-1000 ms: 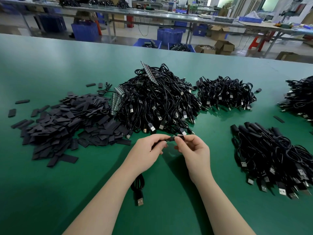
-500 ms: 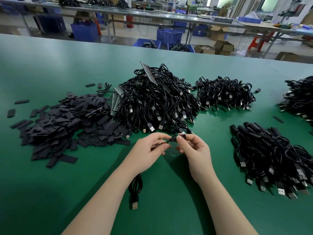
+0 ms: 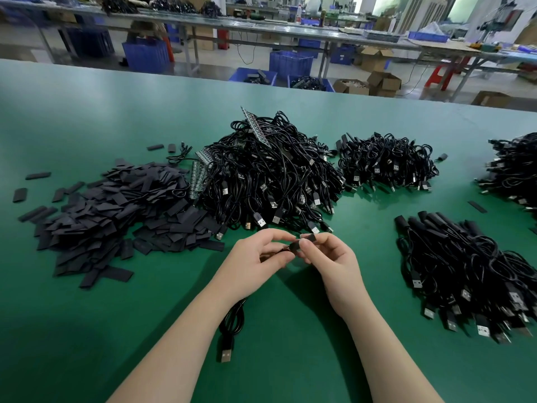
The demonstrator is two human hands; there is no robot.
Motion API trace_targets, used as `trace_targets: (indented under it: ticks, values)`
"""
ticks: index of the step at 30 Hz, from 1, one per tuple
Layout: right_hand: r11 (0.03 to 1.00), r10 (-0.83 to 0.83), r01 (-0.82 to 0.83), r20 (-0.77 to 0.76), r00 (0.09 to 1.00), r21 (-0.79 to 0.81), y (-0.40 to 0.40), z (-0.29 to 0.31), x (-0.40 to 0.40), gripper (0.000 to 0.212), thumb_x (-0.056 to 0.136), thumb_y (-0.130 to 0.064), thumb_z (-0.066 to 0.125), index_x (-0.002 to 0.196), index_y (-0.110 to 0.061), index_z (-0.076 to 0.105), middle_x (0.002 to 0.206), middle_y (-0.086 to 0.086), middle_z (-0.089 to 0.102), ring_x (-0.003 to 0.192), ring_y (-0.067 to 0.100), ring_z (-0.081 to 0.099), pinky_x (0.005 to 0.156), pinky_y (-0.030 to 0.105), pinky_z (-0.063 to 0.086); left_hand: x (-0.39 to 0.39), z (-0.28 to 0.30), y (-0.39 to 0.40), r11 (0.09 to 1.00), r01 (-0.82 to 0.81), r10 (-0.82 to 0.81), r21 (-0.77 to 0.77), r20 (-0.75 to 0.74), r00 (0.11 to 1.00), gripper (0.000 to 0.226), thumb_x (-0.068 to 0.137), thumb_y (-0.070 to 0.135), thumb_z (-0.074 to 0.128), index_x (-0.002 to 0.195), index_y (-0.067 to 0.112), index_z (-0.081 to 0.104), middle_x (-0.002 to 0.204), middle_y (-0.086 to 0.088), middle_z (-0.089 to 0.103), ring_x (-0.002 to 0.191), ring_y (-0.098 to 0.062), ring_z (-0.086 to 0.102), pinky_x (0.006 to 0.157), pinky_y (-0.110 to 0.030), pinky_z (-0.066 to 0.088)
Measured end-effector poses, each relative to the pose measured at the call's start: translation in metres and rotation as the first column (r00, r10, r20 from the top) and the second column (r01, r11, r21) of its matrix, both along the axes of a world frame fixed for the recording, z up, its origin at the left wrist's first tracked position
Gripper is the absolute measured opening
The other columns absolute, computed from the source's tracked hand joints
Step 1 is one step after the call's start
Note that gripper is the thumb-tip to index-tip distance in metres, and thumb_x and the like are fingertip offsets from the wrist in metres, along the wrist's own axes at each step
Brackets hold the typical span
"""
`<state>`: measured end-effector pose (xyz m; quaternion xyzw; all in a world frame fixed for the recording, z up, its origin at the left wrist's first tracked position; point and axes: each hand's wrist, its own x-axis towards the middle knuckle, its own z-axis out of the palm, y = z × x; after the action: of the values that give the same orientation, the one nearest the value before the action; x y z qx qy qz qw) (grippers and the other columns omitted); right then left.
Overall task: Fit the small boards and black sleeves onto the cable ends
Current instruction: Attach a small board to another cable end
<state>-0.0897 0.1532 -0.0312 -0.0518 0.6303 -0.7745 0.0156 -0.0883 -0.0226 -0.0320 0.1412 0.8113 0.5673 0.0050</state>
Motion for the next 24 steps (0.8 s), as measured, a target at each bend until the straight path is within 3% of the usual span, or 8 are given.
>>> trace_targets:
  ticks: [3, 7, 11, 14, 17, 20, 24]
  values:
    - [0.999, -0.035, 0.035, 0.002, 0.999, -0.018, -0.0011, 0.0, 0.0004, 0.01, 0.077, -0.024, 0.082, 0.074, -0.028, 0.074, 0.081, -0.004, 0.074, 0.072, 0.007, 0.067, 0.072, 0.018, 0.053, -0.0015, -0.0026, 0.0006, 0.996, -0.088, 0.088, 0.005, -0.019, 0.996, 0.017, 0.082, 0.041, 0.07, 0.097, 0.048, 0.065, 0.09, 0.022, 0.072, 0.084, 0.001, 0.069, 0.081, -0.019, 0.053]
    - [0.997, -0.074, 0.074, -0.002, 0.997, 0.0, -0.0025, -0.0013, 0.0005, 0.012, 0.081, -0.02, 0.079, 0.076, -0.029, 0.074, 0.081, -0.003, 0.074, 0.071, 0.008, 0.067, 0.072, 0.018, 0.053, -0.0013, -0.0037, 0.0011, 0.98, -0.198, 0.198, 0.008, -0.085, 0.977, 0.012, 0.078, 0.036, 0.079, 0.083, 0.045, 0.072, 0.082, 0.025, 0.071, 0.077, 0.004, 0.067, 0.07, -0.007, 0.048]
    - [0.996, -0.084, 0.084, 0.005, 0.996, 0.018, -0.0033, -0.0025, -0.0006, 0.016, 0.085, -0.012, 0.076, 0.079, -0.027, 0.075, 0.079, -0.001, 0.074, 0.069, 0.009, 0.067, 0.07, 0.017, 0.053, -0.0005, -0.0025, 0.0025, 0.98, -0.196, 0.197, 0.02, -0.098, 0.975, 0.015, 0.078, 0.034, 0.08, 0.087, 0.044, 0.073, 0.084, 0.025, 0.072, 0.078, 0.005, 0.067, 0.071, -0.008, 0.048]
    - [0.994, -0.109, 0.109, 0.015, 0.994, 0.004, -0.0032, -0.0013, -0.0007, 0.012, 0.083, -0.019, 0.077, 0.075, -0.027, 0.074, 0.077, -0.001, 0.074, 0.068, 0.008, 0.066, 0.067, 0.016, 0.052, -0.0005, -0.0027, 0.0031, 0.984, -0.179, 0.179, 0.007, -0.075, 0.981, 0.016, 0.075, 0.039, 0.081, 0.089, 0.044, 0.074, 0.082, 0.023, 0.071, 0.075, 0.004, 0.067, 0.073, -0.014, 0.052]
    - [0.991, -0.129, 0.13, 0.029, 0.991, -0.022, -0.0029, -0.0016, -0.0001, 0.005, 0.078, -0.029, 0.078, 0.075, -0.028, 0.073, 0.08, 0.002, 0.074, 0.068, 0.009, 0.066, 0.067, 0.017, 0.052, 0.001, -0.002, 0.0041, 0.979, -0.202, 0.2, -0.012, -0.095, 0.975, 0.02, 0.075, 0.038, 0.08, 0.086, 0.051, 0.071, 0.082, 0.026, 0.07, 0.075, 0.005, 0.065, 0.072, -0.01, 0.05]
    - [0.992, -0.121, 0.121, 0.017, 0.992, -0.015, -0.0028, -0.004, -0.0008, 0.01, 0.085, -0.02, 0.076, 0.077, -0.027, 0.075, 0.082, 0.002, 0.075, 0.07, 0.008, 0.066, 0.067, 0.017, 0.052, 0.0015, -0.0011, 0.0049, 0.976, -0.219, 0.215, -0.02, -0.116, 0.97, 0.023, 0.077, 0.032, 0.08, 0.084, 0.051, 0.069, 0.082, 0.029, 0.069, 0.078, 0.007, 0.066, 0.072, -0.007, 0.049]
    - [0.995, -0.091, 0.092, 0.039, 0.995, -0.038, -0.0022, -0.0024, -0.0012, 0.006, 0.074, -0.031, 0.078, 0.078, -0.027, 0.076, 0.083, 0.003, 0.075, 0.069, 0.008, 0.065, 0.068, 0.017, 0.052, 0.001, -0.0009, 0.0057, 0.975, -0.219, 0.212, -0.035, -0.131, 0.968, 0.019, 0.079, 0.028, 0.08, 0.089, 0.043, 0.073, 0.084, 0.03, 0.069, 0.078, 0.008, 0.066, 0.072, -0.007, 0.048]
